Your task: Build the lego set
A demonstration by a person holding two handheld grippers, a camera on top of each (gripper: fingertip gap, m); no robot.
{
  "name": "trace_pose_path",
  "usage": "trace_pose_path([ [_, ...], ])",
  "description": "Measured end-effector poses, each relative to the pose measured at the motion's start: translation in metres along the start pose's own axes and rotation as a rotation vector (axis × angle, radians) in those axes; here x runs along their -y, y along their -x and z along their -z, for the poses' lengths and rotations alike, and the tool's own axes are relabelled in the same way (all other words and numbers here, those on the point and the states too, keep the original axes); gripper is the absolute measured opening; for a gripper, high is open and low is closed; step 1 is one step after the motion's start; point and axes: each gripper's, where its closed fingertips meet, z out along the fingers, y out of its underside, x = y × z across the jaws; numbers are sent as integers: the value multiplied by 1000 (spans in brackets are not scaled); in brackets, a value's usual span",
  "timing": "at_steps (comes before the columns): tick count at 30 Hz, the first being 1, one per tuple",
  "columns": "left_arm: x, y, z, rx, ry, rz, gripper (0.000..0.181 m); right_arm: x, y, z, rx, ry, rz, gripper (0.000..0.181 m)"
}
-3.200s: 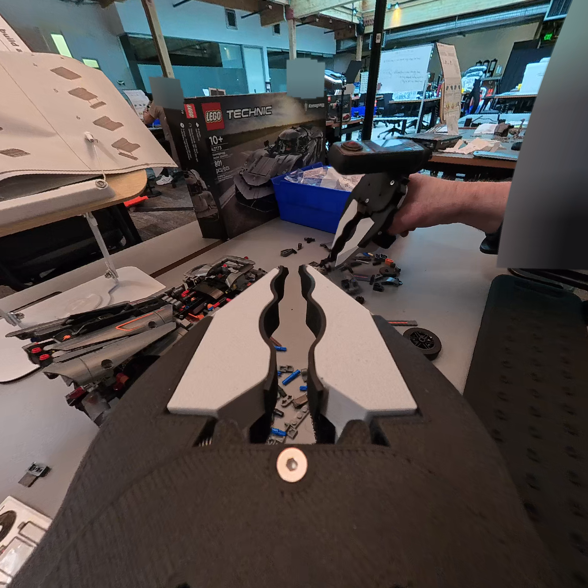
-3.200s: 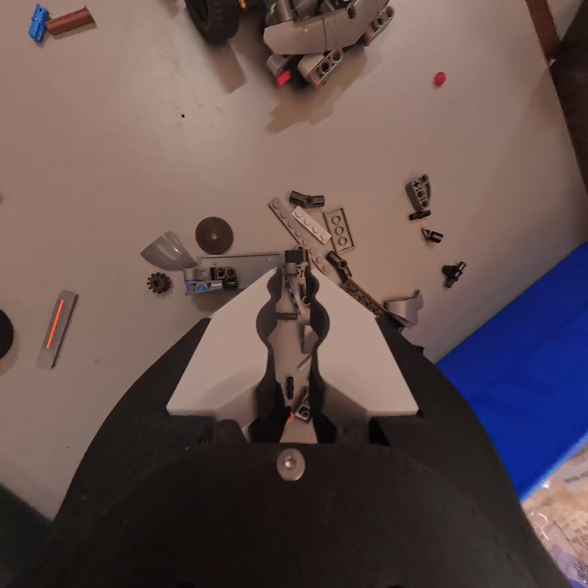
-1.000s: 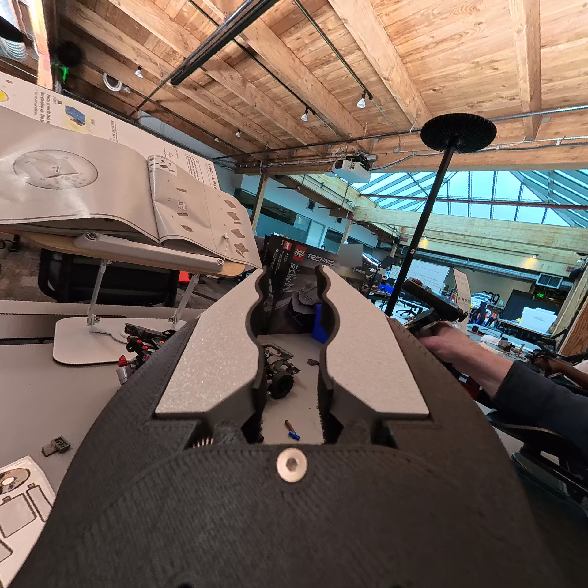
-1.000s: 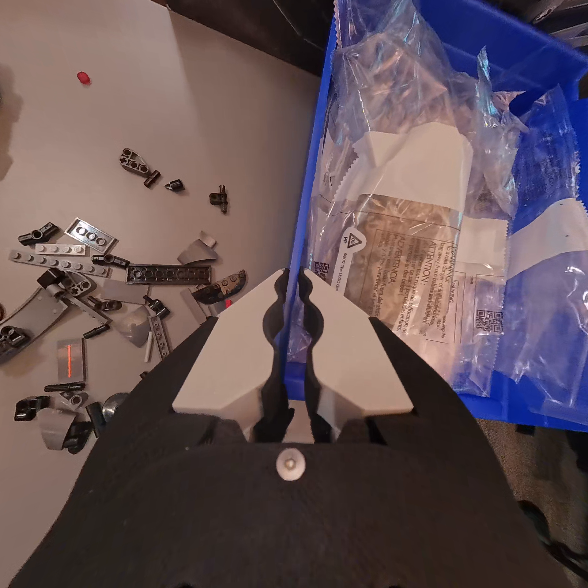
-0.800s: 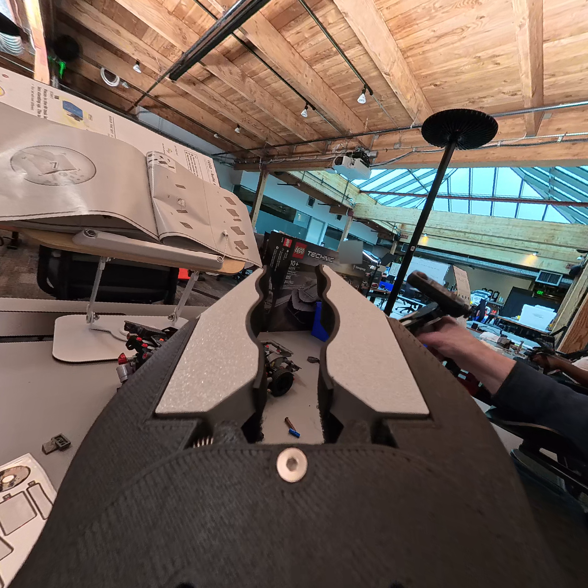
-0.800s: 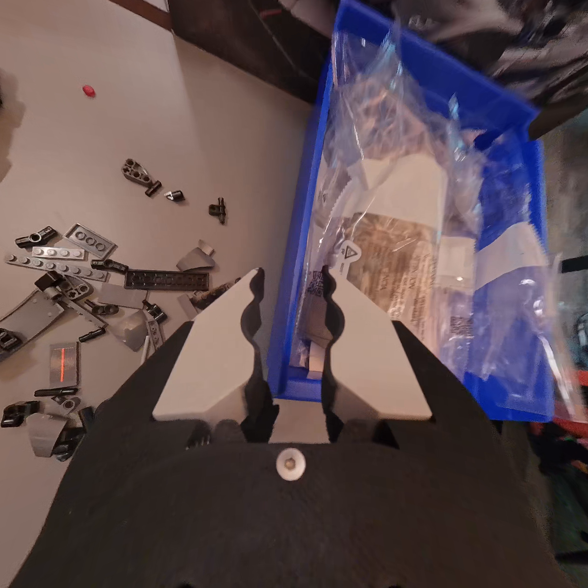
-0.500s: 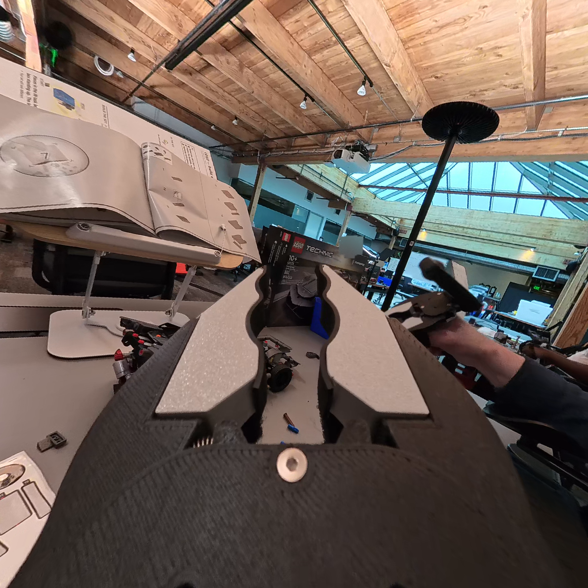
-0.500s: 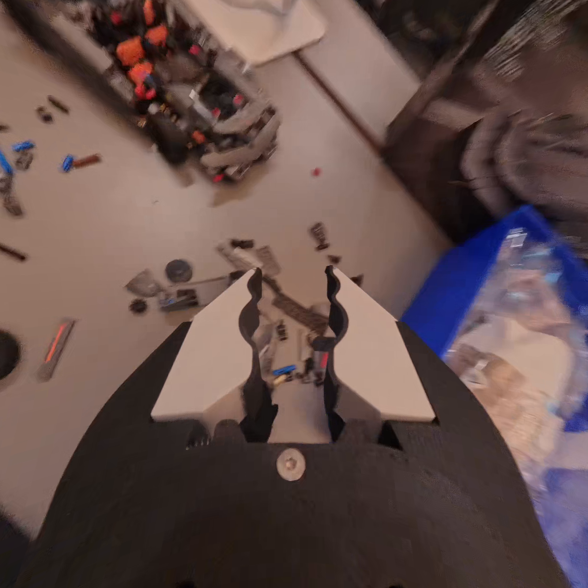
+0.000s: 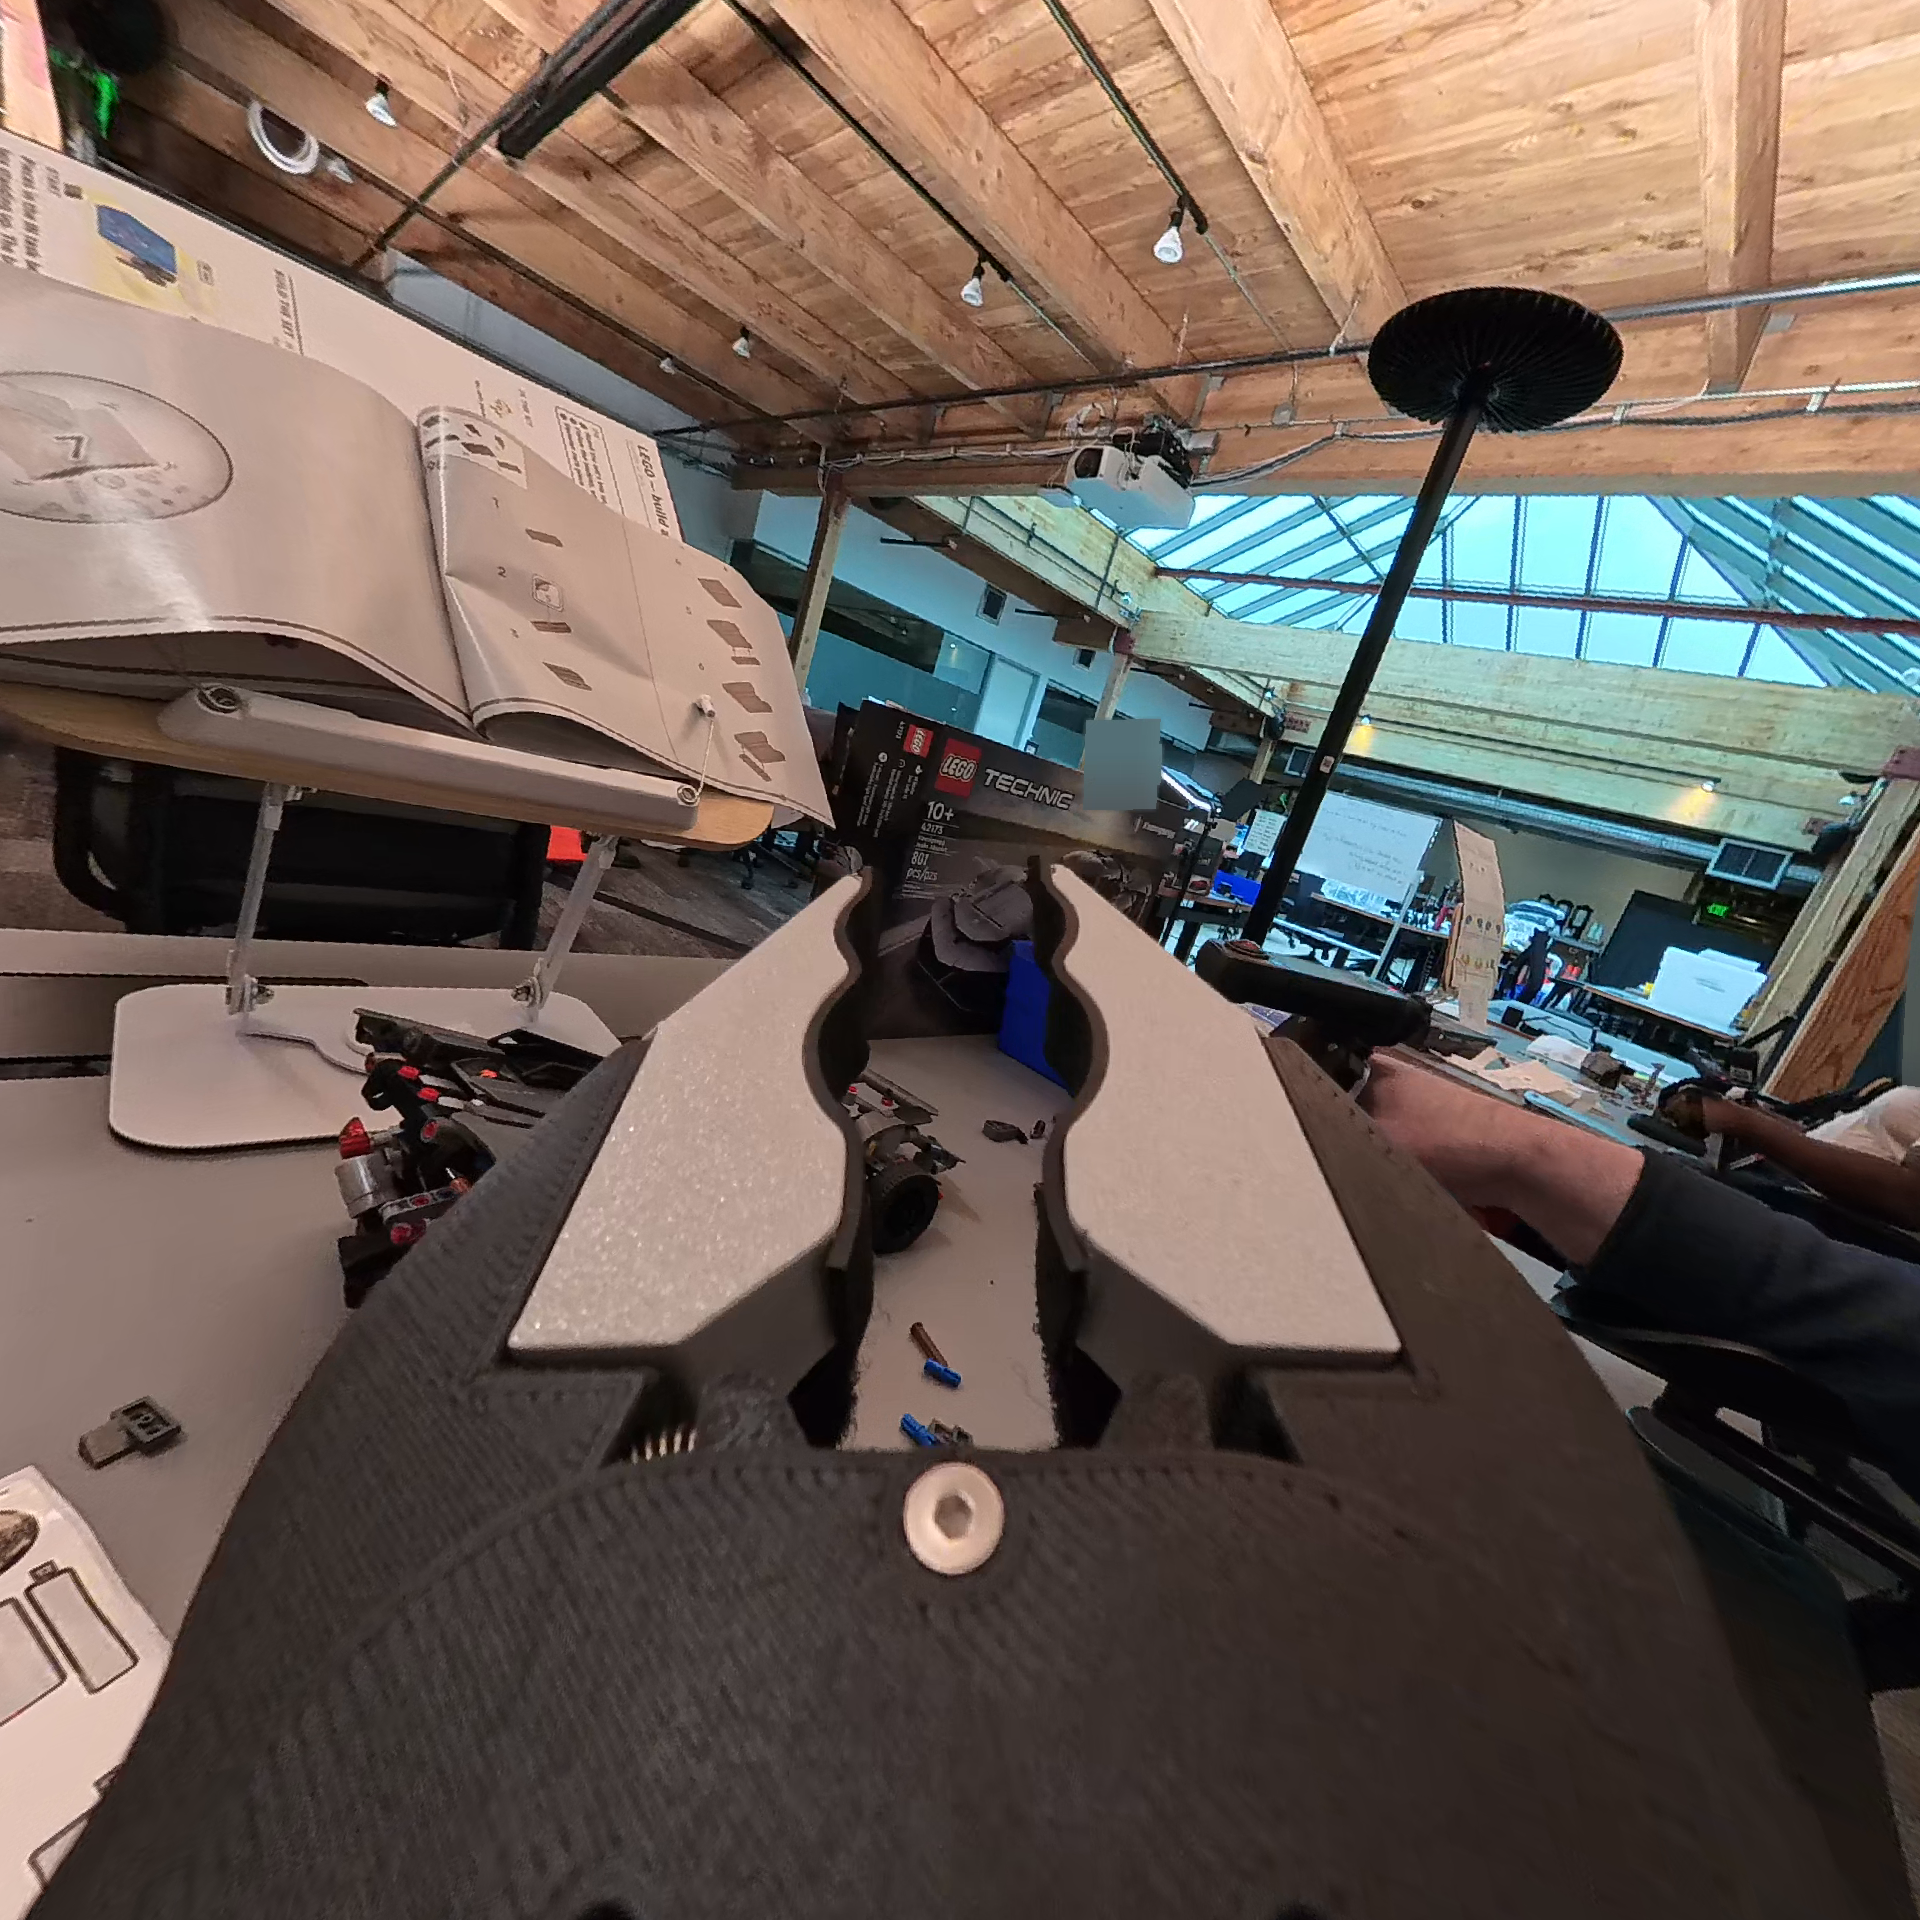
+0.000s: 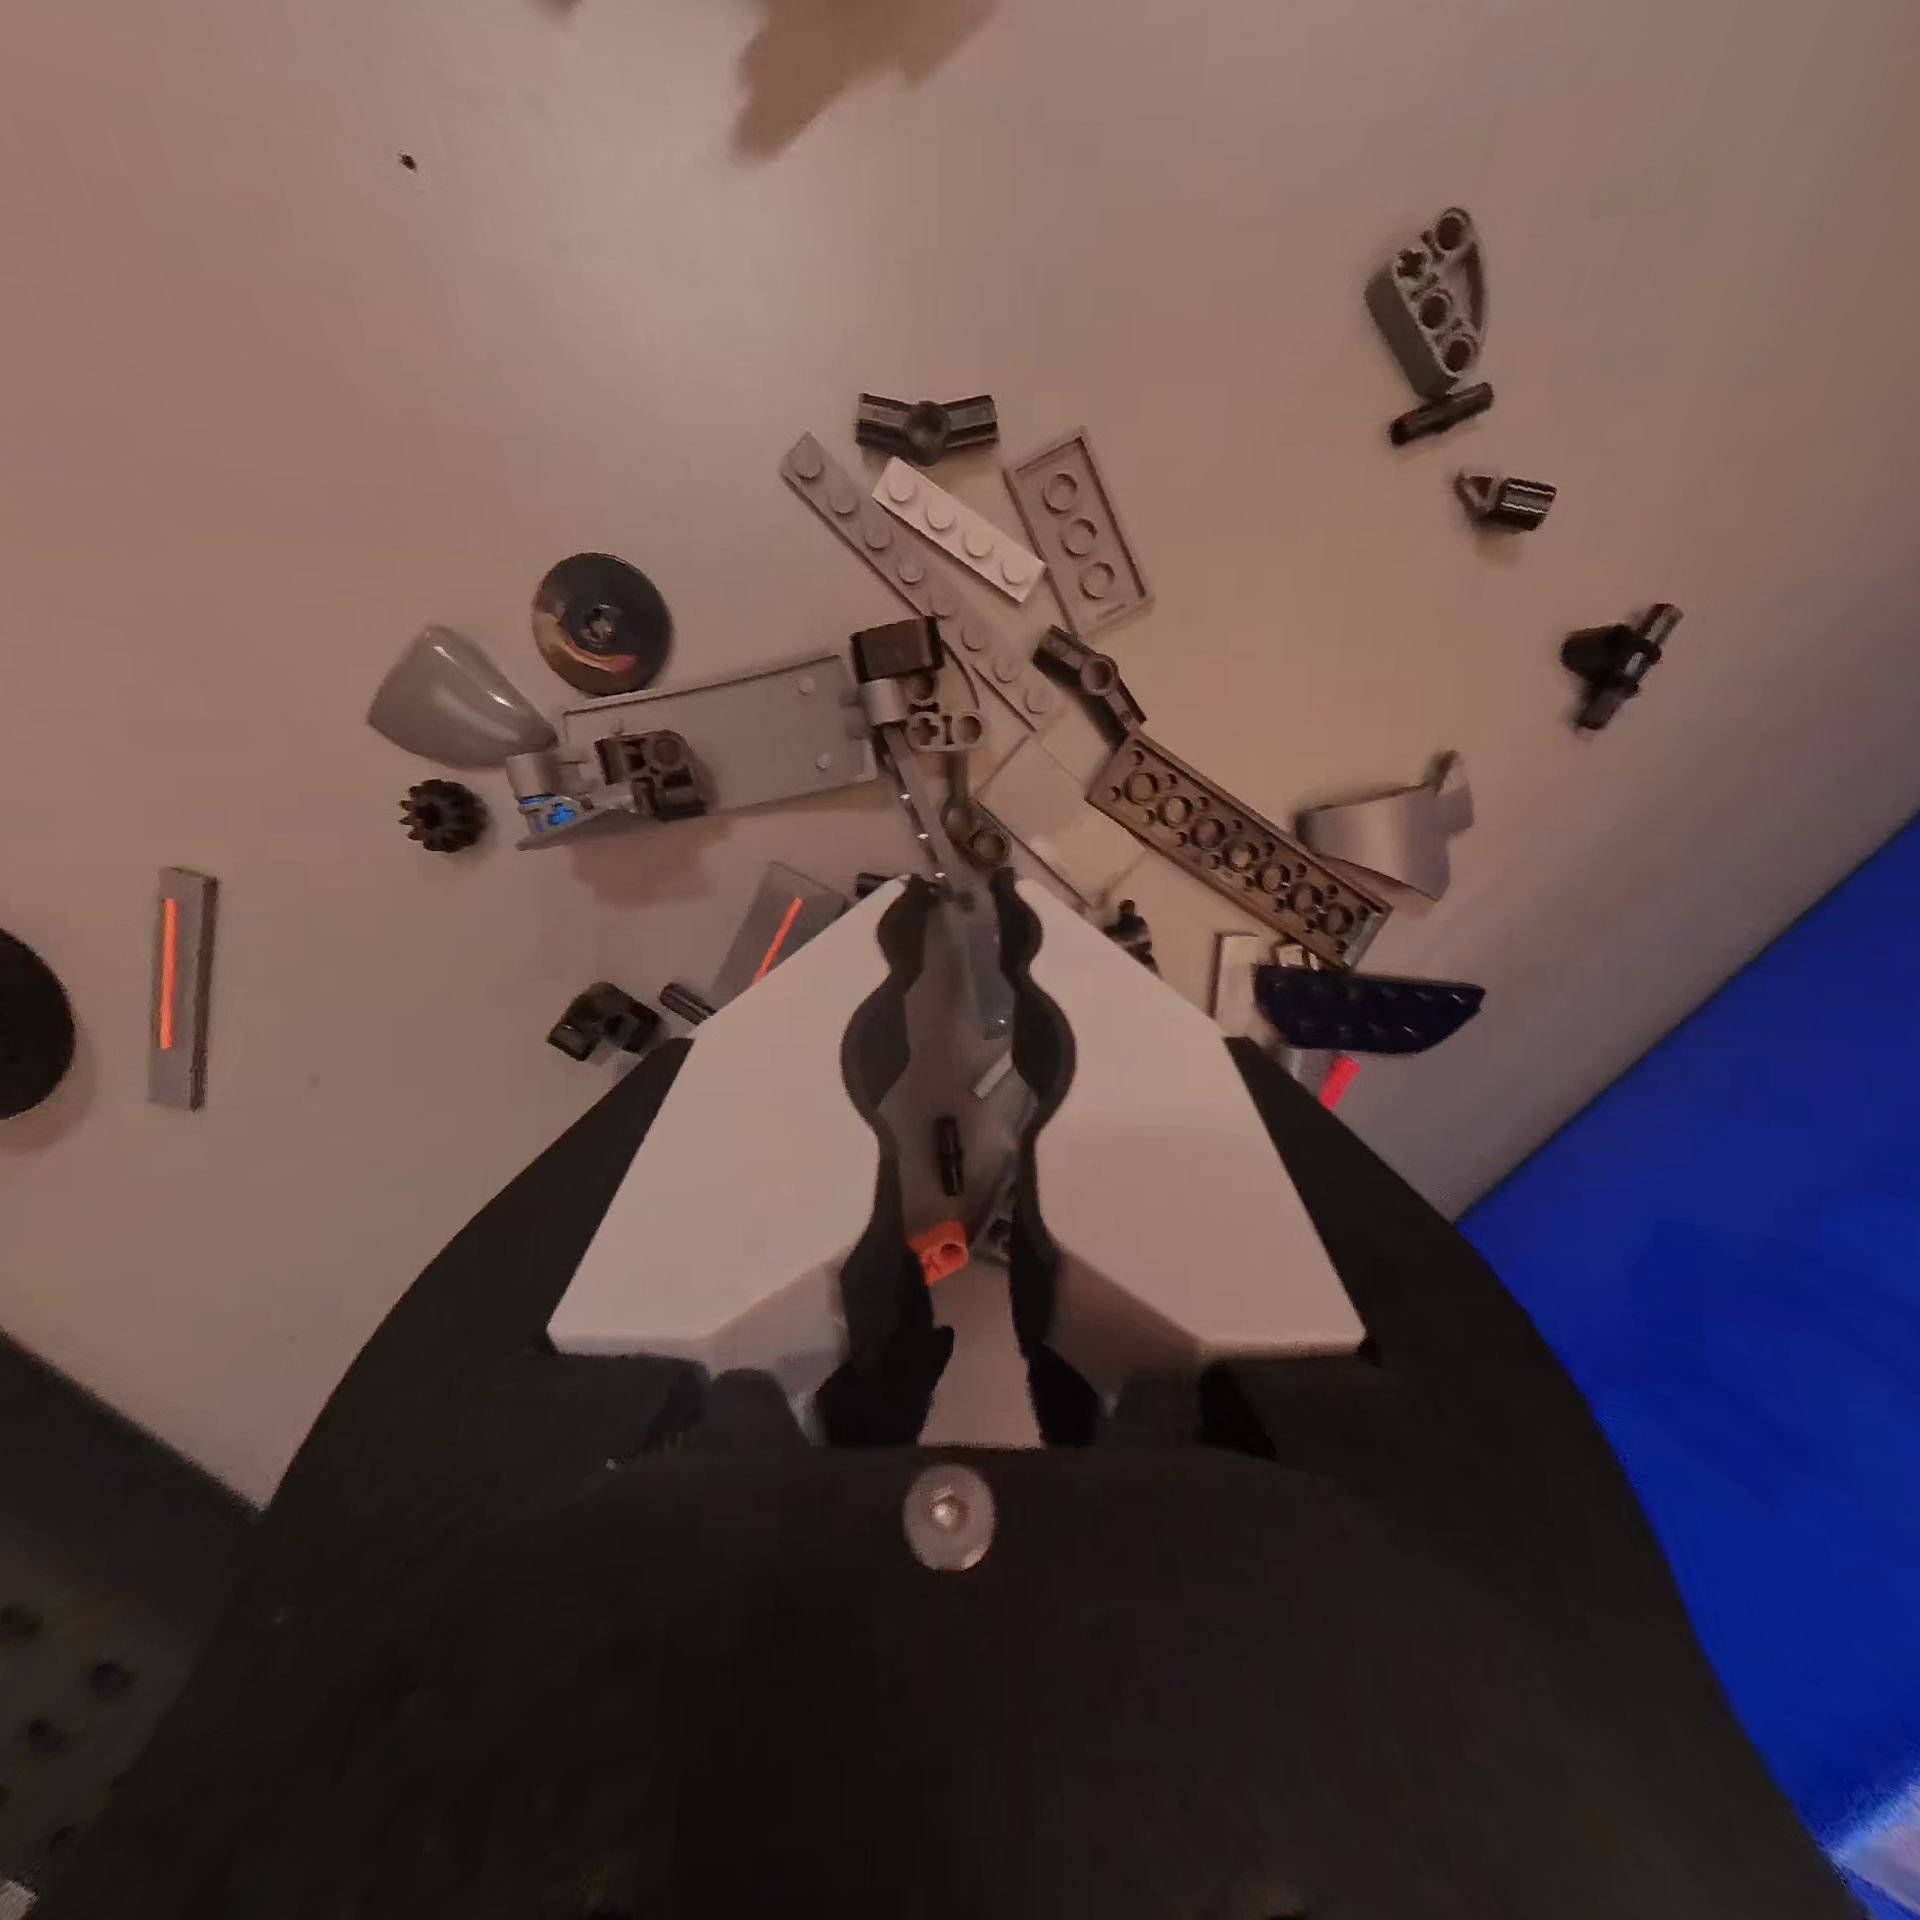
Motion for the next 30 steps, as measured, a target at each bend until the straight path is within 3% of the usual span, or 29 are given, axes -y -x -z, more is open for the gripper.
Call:
trace_pose_path([
  [3,-5,0,-3,-1,22,-5,27,0,4,-1,6,10,28,4],
  [8,-16,-6,-27,7,141,-59,36,8,2,6,-15,-41,35,9],
  [12,23,-19,-60,-39,107,-52,51,11,-3,12,-53,-65,54,9],
  [15,84,2,-84,83,58,-244,53,17,0,17,-42,-102,63,8],
  [19,157,73,-108,294,77,-436,52,17,2,16,-40,-100,69,9],
  [23,207,185,-96,426,92,-384,50,17,3,17,-38,-101,80,9],
  [25,214,245,-71,489,170,-376,52,19,3,19,-45,-109,84,8],
  [28,197,348,-1,713,484,-451,62,22,1,22,-51,-130,82,8],
  [30,171,405,55,836,721,-404,68,24,0,22,-49,-142,80,9],
])
